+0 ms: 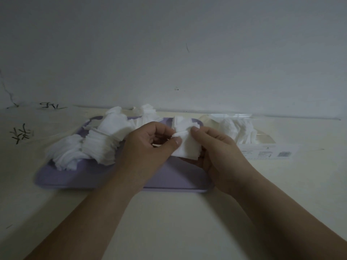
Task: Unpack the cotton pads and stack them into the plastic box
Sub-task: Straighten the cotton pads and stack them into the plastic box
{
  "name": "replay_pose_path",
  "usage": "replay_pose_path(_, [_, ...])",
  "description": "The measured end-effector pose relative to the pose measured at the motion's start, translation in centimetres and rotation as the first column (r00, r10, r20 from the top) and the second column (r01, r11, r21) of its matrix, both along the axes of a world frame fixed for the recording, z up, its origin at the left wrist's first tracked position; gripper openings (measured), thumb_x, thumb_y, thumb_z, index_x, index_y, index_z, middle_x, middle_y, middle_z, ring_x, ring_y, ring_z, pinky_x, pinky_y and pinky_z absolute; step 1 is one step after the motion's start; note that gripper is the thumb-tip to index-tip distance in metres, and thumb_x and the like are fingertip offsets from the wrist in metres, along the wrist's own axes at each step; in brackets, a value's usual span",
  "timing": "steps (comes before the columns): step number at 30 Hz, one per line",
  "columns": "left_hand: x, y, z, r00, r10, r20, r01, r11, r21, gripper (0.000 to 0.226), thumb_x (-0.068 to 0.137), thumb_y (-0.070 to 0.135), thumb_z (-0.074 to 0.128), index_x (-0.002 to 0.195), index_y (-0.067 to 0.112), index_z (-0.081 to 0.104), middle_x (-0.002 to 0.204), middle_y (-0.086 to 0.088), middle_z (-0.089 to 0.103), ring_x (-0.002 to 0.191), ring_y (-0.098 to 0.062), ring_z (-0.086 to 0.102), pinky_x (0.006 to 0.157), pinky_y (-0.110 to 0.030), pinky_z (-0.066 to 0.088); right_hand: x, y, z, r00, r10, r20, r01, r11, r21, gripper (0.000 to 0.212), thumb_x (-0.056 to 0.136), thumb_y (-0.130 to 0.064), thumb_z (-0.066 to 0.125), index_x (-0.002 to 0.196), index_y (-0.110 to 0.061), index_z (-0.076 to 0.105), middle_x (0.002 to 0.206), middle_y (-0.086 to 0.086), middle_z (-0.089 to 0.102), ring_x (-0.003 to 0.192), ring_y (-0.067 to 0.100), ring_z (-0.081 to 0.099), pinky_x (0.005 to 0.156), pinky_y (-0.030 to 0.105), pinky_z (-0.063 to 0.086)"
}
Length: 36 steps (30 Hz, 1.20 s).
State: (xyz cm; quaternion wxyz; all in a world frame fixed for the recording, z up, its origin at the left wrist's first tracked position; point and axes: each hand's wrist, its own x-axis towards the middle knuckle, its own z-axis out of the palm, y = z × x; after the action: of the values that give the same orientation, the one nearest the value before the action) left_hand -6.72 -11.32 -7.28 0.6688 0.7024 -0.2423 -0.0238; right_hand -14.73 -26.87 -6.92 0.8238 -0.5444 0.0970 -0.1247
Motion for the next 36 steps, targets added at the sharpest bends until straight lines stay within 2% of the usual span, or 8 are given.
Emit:
replay_pose_path(5, [-0.4,0.0,0.2,1.000,0.015,-0.007,-0.015,1.000,0.013,0.017,0.084,0.012,0.085,0.083,0.025,0.075,0.082,-0.006,0.078,0.076,-0.022,0.071,0.076,-0.040,0.058,0.1,-0.1,0.3,0.999,-0.036,-0.023,0.036,0.999,0.013,0.009,0.103,-0.018,0.063,0.098,-0.010,0.061,0.103,0.020,0.065,0.098,0.031,0.065,0.102,0.060,0.052])
replay_pose_path(9, [-0.4,-0.1,0.1,1.000,0.031,0.002,-0.031,0.999,0.020,0.014,0.084,0.011,0.085,0.083,0.021,0.076,0.081,-0.005,0.078,0.080,-0.034,0.072,0.073,-0.038,0.059,0.3,-0.2,0.2,0.999,-0.037,-0.039,0.039,0.998,0.041,0.007,0.100,-0.018,0.064,0.099,-0.013,0.059,0.105,0.025,0.064,0.097,0.032,0.065,0.091,0.053,0.052])
replay_pose_path(13, [-0.5,0.1,0.2,0.999,0.012,0.034,-0.014,0.996,0.083,0.018,0.081,0.012,0.085,0.078,0.024,0.073,0.076,0.001,0.076,0.060,-0.014,0.061,0.057,-0.026,0.049,0.7,-0.5,0.1,0.994,-0.088,-0.069,0.095,0.991,0.093,0.053,0.086,-0.026,0.068,0.132,0.000,0.059,0.134,0.033,0.063,0.117,0.046,0.069,0.099,0.060,0.055])
replay_pose_path(15, [-0.3,0.5,0.5,1.000,0.000,0.030,-0.002,0.997,0.071,0.015,0.076,0.013,0.079,0.078,0.026,0.071,0.073,0.000,0.073,0.061,-0.013,0.060,0.057,-0.029,0.049,0.7,-0.8,0.0,0.987,-0.153,-0.056,0.157,0.984,0.088,0.048,0.094,-0.021,0.067,0.133,0.005,0.056,0.131,0.031,0.065,0.117,0.046,0.069,0.092,0.061,0.059])
replay_pose_path(18, [0.1,1.0,1.1,0.999,-0.022,0.045,0.021,1.000,0.023,0.021,0.081,0.005,0.072,0.084,0.026,0.071,0.076,-0.003,0.072,0.067,-0.016,0.064,0.060,-0.036,0.053,0.5,-1.2,-0.2,0.977,-0.209,-0.036,0.208,0.978,-0.026,0.025,0.102,-0.017,0.066,0.116,0.004,0.065,0.114,0.026,0.073,0.099,0.036,0.074,0.080,0.052,0.065])
replay_pose_path(21, [0.0,1.1,1.4,0.989,-0.115,0.089,0.116,0.993,-0.002,0.035,0.089,-0.013,0.069,0.100,0.021,0.070,0.095,-0.003,0.077,0.083,-0.011,0.073,0.076,-0.024,0.059,0.3,-1.2,-0.1,0.983,-0.182,0.034,0.186,0.964,-0.189,0.007,0.097,-0.011,0.072,0.093,-0.006,0.075,0.092,0.017,0.077,0.082,0.028,0.073,0.071,0.044,0.064])
replay_pose_path(28, [0.2,1.2,0.7,0.984,-0.179,0.024,0.174,0.977,0.125,0.029,0.088,0.002,0.079,0.109,0.022,0.074,0.099,0.000,0.082,0.100,-0.022,0.077,0.100,-0.052,0.058,-0.2,-1.5,0.6,1.000,-0.006,-0.018,-0.003,0.885,-0.465,0.018,0.098,0.009,0.062,0.104,-0.004,0.073,0.095,0.013,0.081,0.085,0.023,0.078,0.074,0.030,0.062])
replay_pose_path(36, [0.6,0.8,0.2,0.984,-0.125,0.128,0.104,0.981,0.162,0.022,0.083,0.005,0.085,0.083,0.025,0.075,0.100,0.009,0.076,0.091,-0.014,0.075,0.088,-0.043,0.061,-0.3,-1.6,0.5,0.990,-0.139,0.001,0.116,0.826,-0.551,0.009,0.092,-0.002,0.077,0.092,-0.010,0.079,0.086,0.008,0.081,0.073,0.019,0.075,0.067,0.040,0.066])
